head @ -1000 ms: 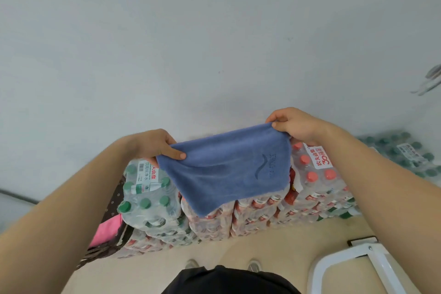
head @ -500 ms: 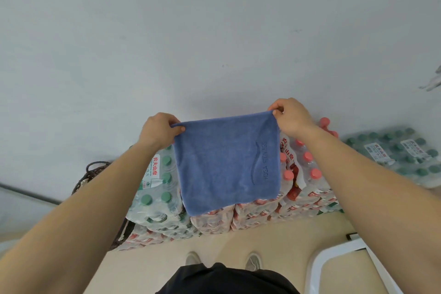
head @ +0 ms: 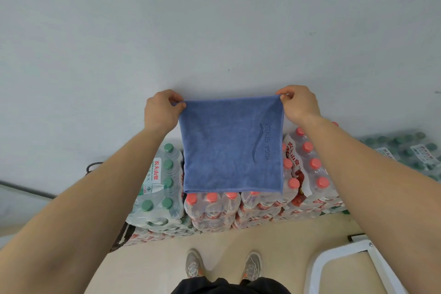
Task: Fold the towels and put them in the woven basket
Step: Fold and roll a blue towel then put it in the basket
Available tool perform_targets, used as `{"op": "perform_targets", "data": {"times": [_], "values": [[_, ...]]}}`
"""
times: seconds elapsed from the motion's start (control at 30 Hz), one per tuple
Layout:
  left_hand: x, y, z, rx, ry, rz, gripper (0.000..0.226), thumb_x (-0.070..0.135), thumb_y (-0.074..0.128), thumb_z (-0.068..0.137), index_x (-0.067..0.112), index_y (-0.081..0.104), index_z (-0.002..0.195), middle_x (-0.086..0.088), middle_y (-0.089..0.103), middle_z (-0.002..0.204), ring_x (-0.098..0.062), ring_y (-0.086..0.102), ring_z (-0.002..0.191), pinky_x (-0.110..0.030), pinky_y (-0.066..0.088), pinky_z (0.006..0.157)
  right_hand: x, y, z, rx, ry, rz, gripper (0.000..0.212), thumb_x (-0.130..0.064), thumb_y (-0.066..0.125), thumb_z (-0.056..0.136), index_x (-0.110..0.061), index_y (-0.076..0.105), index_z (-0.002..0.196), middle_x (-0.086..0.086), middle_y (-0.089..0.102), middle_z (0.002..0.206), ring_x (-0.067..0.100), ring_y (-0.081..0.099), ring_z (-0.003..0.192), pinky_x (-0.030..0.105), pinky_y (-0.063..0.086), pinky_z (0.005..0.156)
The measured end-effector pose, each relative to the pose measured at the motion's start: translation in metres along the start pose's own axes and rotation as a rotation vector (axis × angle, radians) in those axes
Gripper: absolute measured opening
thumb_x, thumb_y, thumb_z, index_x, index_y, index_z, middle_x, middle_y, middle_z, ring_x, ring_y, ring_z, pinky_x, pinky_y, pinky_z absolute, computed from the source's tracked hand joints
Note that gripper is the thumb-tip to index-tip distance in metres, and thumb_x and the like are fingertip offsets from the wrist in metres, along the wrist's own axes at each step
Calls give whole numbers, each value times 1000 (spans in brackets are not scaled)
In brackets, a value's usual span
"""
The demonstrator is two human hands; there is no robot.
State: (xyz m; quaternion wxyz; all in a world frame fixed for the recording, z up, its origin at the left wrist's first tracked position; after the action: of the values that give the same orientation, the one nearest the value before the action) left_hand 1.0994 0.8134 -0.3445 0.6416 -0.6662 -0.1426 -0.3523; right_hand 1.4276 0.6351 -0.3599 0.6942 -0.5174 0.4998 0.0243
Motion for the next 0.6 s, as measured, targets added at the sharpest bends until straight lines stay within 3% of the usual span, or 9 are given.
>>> {"op": "perform_targets", "data": {"times": [0.13, 0.27, 0.4, 0.5, 0.6], "values": [[2, -3, -2, 13, 21, -12, 11, 16, 69, 85, 17, 72, 95, 3, 69, 89, -11, 60, 85, -20, 41, 75, -2, -2, 1, 18, 5, 46, 29, -11, 47, 97, -18, 72, 110, 1, 69, 115, 17, 59, 102, 24, 41, 84], [-11, 4, -17, -29, -40, -44, 8, 21, 70, 84, 20, 72, 92, 7, 68, 84, -8, 60, 79, -10, 38, 65, 14, 10, -14, -31, 67, 116, 29, -7, 49, 92, -19, 74, 100, -1, 70, 105, 13, 60, 91, 23, 41, 82], [-43, 23, -45, -55, -149, -79, 12, 28, 64, 84, 21, 73, 84, 6, 71, 72, -10, 62, 69, -22, 47, 64, 51, 31, -49, -50, 176, 176, 25, -11, 52, 86, -22, 73, 79, -3, 71, 87, 14, 62, 79, 31, 48, 75], [-68, 42, -73, -87, -187, -72, 10, 23, 64, 85, 19, 73, 84, 6, 70, 75, -11, 63, 71, -21, 44, 62, 82, 50, -76, -74, 254, 184, 23, -13, 54, 88, -21, 71, 75, -5, 66, 77, 20, 59, 77, 29, 42, 63], [-87, 63, -97, -147, -207, -54, 8, 16, 66, 84, 22, 69, 81, 12, 66, 74, -8, 62, 73, -17, 42, 60, 109, 68, -100, -110, 305, 145, 22, -15, 53, 90, -20, 73, 82, -4, 69, 90, 20, 59, 88, 30, 44, 73]]}}
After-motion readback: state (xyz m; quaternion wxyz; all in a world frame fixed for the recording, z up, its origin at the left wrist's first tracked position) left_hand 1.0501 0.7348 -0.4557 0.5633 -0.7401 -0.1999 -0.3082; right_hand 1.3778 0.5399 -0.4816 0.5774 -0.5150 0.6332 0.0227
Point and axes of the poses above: each hand's wrist, its own z-axis towards the middle knuckle, its own y-axis out of the palm, x = y × z, the point moved 9 cm from there along z, towards the middle knuckle
